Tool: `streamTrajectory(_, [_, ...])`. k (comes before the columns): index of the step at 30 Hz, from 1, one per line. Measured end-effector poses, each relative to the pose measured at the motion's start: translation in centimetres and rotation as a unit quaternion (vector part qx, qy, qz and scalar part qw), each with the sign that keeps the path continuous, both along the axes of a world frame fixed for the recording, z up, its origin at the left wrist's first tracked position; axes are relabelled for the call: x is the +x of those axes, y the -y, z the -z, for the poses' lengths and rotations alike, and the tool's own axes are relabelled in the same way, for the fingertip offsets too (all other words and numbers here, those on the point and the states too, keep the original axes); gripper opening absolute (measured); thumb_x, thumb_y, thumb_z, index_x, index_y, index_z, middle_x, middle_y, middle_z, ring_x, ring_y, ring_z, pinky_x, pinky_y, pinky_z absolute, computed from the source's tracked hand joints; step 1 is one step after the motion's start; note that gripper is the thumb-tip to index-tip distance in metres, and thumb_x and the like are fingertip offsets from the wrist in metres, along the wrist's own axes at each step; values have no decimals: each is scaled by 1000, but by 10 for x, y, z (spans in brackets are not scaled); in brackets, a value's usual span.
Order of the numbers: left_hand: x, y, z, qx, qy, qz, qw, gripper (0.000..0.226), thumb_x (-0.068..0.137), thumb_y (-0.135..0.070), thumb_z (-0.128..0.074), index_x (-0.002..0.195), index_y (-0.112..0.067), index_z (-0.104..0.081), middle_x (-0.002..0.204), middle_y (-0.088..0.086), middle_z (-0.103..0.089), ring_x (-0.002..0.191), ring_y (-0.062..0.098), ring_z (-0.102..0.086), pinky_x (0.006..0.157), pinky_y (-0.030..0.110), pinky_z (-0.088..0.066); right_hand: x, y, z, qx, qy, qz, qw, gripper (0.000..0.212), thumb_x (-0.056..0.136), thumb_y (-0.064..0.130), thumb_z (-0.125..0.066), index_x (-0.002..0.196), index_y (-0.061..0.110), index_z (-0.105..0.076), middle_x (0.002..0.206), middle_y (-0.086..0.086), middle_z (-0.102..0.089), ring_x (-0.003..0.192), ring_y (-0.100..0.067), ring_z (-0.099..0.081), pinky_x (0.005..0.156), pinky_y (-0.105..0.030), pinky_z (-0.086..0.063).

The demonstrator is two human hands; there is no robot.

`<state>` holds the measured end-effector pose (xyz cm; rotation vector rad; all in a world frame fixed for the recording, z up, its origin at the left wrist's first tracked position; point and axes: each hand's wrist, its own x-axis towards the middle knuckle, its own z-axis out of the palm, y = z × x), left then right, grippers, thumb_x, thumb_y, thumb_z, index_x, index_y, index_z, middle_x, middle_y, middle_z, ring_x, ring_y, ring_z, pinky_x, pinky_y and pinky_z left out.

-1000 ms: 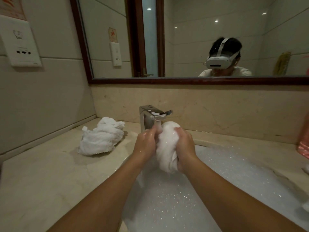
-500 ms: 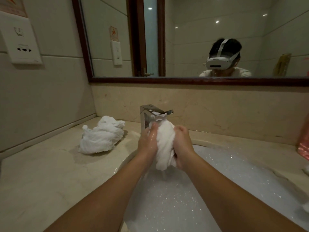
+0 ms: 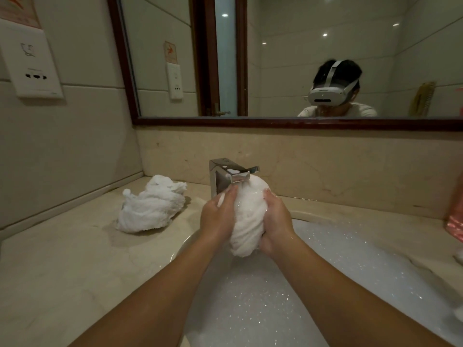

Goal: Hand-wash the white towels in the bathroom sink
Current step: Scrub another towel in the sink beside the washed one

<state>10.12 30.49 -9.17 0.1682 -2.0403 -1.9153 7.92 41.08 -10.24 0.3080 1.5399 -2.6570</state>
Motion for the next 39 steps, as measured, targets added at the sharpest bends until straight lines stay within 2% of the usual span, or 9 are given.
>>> streamTrajectory(3, [-1, -5, 1, 18, -15, 35, 999, 59, 80, -77, -52, 121, -37, -65, 113, -8, -74, 107, 16, -71, 99, 49, -57, 0, -2, -2, -9, -10, -12, 1000, 50, 97, 53, -58, 130, 17, -72, 117, -16, -78, 105, -40, -77, 97, -60, -59])
streamTrajectory(8, [-13, -1, 11, 89, -7, -4, 996, 22, 101, -54, -55, 110, -35, -61, 106, -3, -72, 102, 22, -71, 96, 41, -59, 5, 7, -9, 83, -42, 4, 996, 34, 104, 44, -52, 119, 26, -76, 109, -7, -81, 101, -30, -78, 97, -53, -61])
streamTrajectory(11, [-15, 4, 6, -45, 3, -71, 996, 19, 110, -32, -46, 124, -25, -56, 104, -2, -65, 91, 15, -63, 81, 23, -52, 16, 12, -16, 208, -85, 40, 974, 36, 107, 48, -43, 115, 31, -74, 106, 2, -77, 100, -22, -73, 95, -45, -59])
streamTrajectory(14, [-13, 8, 3, -92, -17, -98, 991, 28, 110, -49, -40, 113, -26, -53, 87, -11, -56, 81, 13, -56, 68, 28, -39, 19, 11, -12, 271, -102, 49, 956, 41, 109, 50, -38, 127, 31, -69, 119, 0, -73, 108, -23, -68, 101, -46, -55])
streamTrajectory(18, [-10, 7, 4, -91, -30, -96, 991, 39, 107, -57, -37, 108, -23, -57, 84, -14, -57, 92, 21, -58, 72, 31, -38, 20, 16, -15, 290, -92, 65, 951, 43, 109, 46, -38, 147, 34, -53, 150, 0, -45, 115, -24, -53, 98, -36, -42])
streamTrajectory(22, [-9, 7, 6, -60, -54, -128, 988, 41, 105, -59, -42, 110, -23, -61, 98, -5, -65, 97, 22, -61, 78, 33, -48, 22, 15, -16, 358, -147, 74, 919, 48, 112, 44, -38, 155, 25, -48, 154, -2, -54, 141, -26, -48, 101, -34, -35])
streamTrajectory(30, [0, 4, 2, -124, -89, -125, 980, 26, 106, -51, -47, 102, -31, -62, 86, -15, -64, 80, -3, -56, 64, 17, -39, 13, 21, -5, 318, -108, 64, 940, 56, 106, 55, -44, 151, 23, -43, 140, -7, -61, 124, -29, -61, 107, -50, -51])
streamTrajectory(35, [-1, 5, 4, -127, -91, -111, 981, 18, 106, -49, -50, 104, -39, -64, 96, -15, -68, 93, 11, -62, 73, 24, -43, 13, 17, -3, 339, -123, 65, 931, 61, 111, 47, -40, 165, 26, -23, 159, -7, -49, 142, -31, -50, 114, -45, -44])
streamTrajectory(39, [-3, 8, 5, -128, -100, -111, 981, 20, 105, -51, -49, 106, -37, -63, 100, -11, -70, 96, 14, -65, 77, 30, -47, 12, 19, 0, 348, -144, 73, 923, 43, 113, 42, -35, 154, 33, -41, 145, -6, -59, 127, -28, -59, 108, -49, -49])
